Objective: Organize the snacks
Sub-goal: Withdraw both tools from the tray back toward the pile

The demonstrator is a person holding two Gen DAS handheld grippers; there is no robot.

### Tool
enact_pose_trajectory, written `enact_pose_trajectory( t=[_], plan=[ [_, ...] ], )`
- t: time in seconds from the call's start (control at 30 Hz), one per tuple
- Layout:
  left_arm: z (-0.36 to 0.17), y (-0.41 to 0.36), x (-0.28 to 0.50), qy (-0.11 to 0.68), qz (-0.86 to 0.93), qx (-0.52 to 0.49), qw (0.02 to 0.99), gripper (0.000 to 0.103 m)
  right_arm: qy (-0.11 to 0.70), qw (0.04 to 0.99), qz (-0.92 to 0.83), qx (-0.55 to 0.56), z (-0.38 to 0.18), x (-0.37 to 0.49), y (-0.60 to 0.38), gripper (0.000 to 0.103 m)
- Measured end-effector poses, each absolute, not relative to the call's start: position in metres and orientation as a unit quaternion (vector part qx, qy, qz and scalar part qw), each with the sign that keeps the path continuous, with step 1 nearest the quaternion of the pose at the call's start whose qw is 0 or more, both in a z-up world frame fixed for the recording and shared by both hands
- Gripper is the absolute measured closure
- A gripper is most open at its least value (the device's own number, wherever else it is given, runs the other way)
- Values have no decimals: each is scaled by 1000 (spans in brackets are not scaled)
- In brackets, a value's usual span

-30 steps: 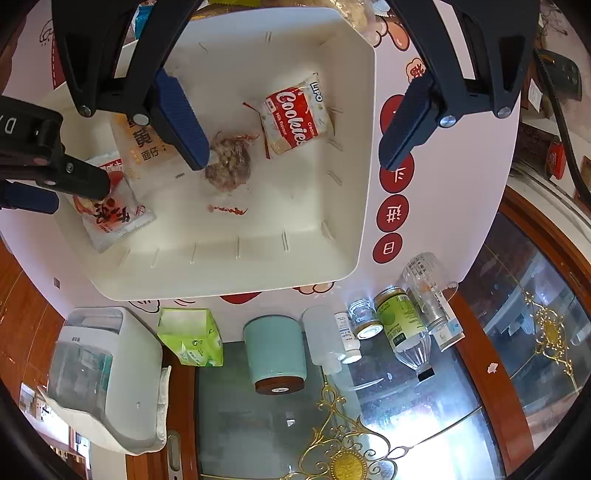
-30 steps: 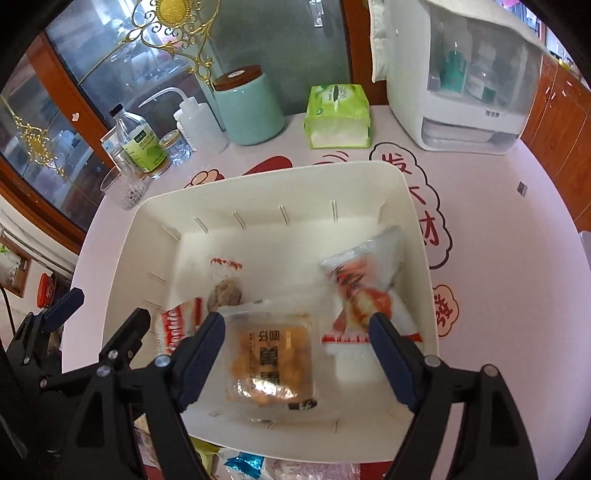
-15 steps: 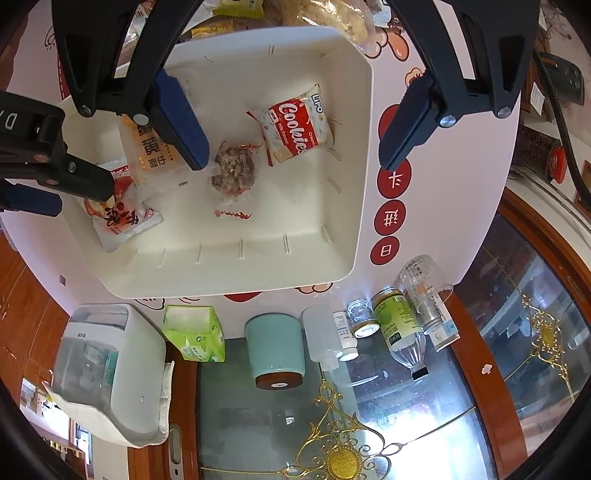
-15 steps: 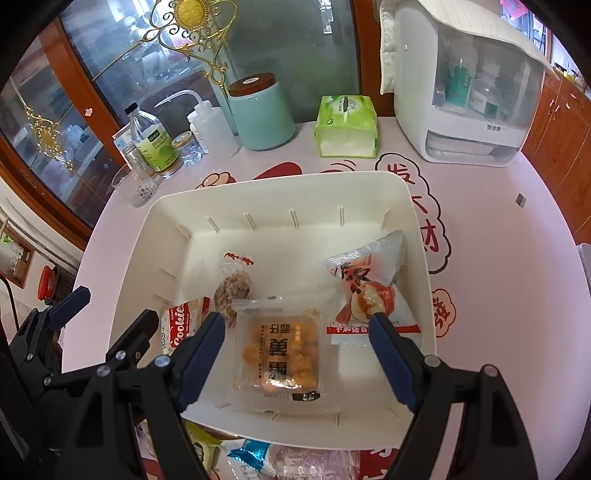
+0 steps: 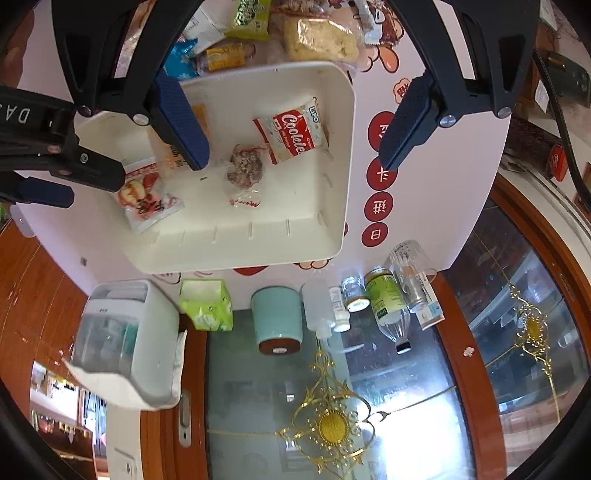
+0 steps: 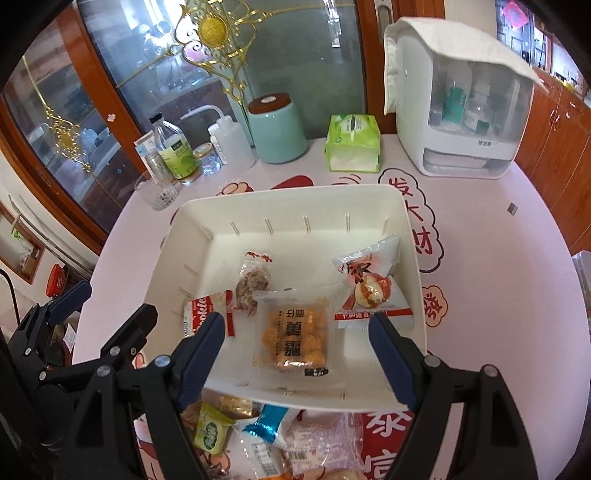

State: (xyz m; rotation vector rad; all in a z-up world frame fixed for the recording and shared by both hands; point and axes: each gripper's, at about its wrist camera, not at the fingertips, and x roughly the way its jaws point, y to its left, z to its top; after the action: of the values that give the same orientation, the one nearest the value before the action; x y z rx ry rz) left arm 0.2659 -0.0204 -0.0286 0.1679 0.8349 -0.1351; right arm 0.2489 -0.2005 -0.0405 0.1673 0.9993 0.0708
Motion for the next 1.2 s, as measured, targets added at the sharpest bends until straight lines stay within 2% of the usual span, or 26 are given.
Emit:
enact_pose_trajectory(
  t=[0.73,1.0,1.2],
  plan=[
    [30,31,166,374,-86,59,921,10,418,903,52,81,14,138,-169,22],
    [22,50,127,383,-99,67,916,10,399,912,23,94,2,84,-174,22],
    [-15,51,106,415,-119,77,899,10,408,907,-7,99,-34,46,-185,22]
  ],
)
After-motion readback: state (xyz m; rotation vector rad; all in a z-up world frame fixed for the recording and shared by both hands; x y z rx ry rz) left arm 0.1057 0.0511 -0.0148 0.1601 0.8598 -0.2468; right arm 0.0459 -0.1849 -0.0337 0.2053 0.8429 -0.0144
